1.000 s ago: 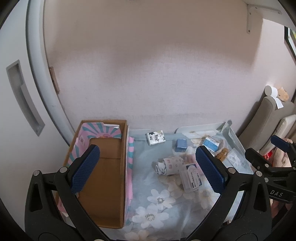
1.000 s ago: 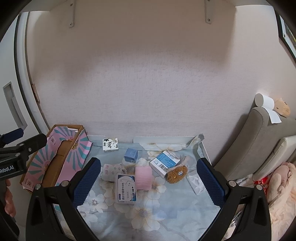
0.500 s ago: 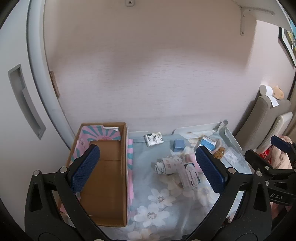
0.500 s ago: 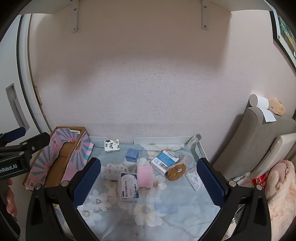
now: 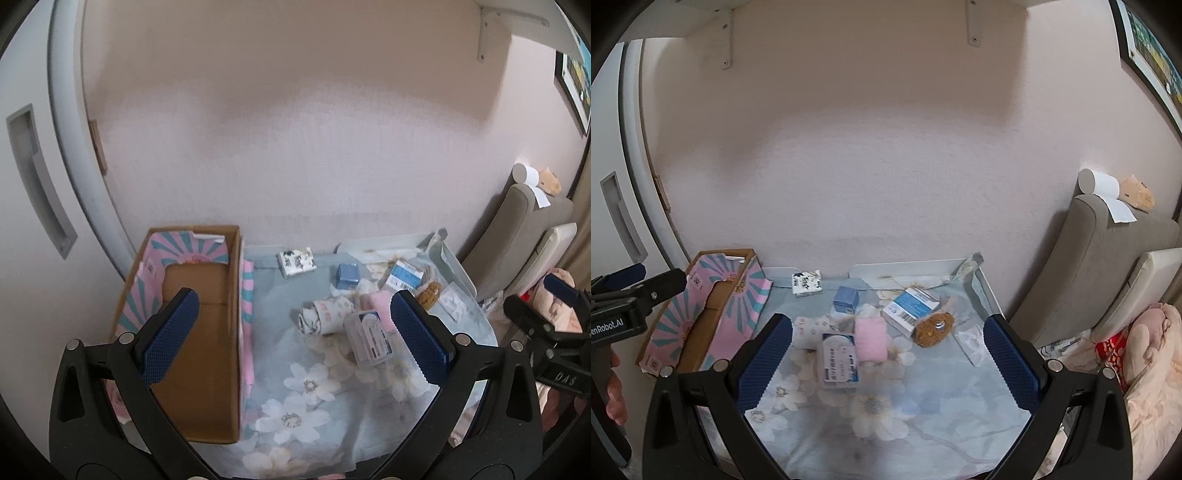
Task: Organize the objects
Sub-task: 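Grasp the clear floss box with left tool while right tool grasps brown plush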
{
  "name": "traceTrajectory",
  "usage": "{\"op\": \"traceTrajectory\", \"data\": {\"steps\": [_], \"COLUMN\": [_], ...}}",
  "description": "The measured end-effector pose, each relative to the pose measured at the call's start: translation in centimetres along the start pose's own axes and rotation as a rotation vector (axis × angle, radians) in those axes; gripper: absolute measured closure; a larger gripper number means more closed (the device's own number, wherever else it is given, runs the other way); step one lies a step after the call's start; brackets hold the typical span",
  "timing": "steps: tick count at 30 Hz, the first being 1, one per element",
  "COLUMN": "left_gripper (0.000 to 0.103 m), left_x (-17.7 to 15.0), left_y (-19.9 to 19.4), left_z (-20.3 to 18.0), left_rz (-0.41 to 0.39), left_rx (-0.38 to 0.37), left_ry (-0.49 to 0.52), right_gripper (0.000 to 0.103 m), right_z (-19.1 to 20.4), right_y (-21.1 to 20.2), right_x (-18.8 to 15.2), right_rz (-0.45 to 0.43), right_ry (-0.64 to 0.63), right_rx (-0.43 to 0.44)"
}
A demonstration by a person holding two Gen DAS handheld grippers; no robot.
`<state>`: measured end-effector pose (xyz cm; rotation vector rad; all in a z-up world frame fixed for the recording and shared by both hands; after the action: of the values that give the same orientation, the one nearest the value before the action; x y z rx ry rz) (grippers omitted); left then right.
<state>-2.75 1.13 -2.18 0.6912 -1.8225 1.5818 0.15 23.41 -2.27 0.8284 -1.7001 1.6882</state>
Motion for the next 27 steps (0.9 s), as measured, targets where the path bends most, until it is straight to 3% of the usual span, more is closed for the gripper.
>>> {"op": "traceTrajectory", "data": {"steps": [15, 27], "left_gripper": [0.000, 0.000], "left_x": [-4.7, -9.4], "left_y": [7.5, 15.4], "left_z": [-7.7, -11.6], "left_rz": [0.183, 0.322], "left_rx": [0.026, 0.124], "left_ry": [-0.093, -0.143], "right_gripper": [0.000, 0.000], "right_z": [-8.4, -10.1], "right_y": [7.2, 17.0], "right_x": [-0.7, -2.6], "right_rz": [0.094, 0.252], "right_ry": [-0.127, -0.312], "right_rx": [0.091, 0.245]}}
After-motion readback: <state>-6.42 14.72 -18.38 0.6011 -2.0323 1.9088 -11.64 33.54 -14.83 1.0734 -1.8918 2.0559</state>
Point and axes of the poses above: each gripper's, at about its wrist camera, not at the fingertips, and y roughly the way its jaws point, z to its left, x to its top, the point moved 6 cm from there along y, roughly the way its jaws point
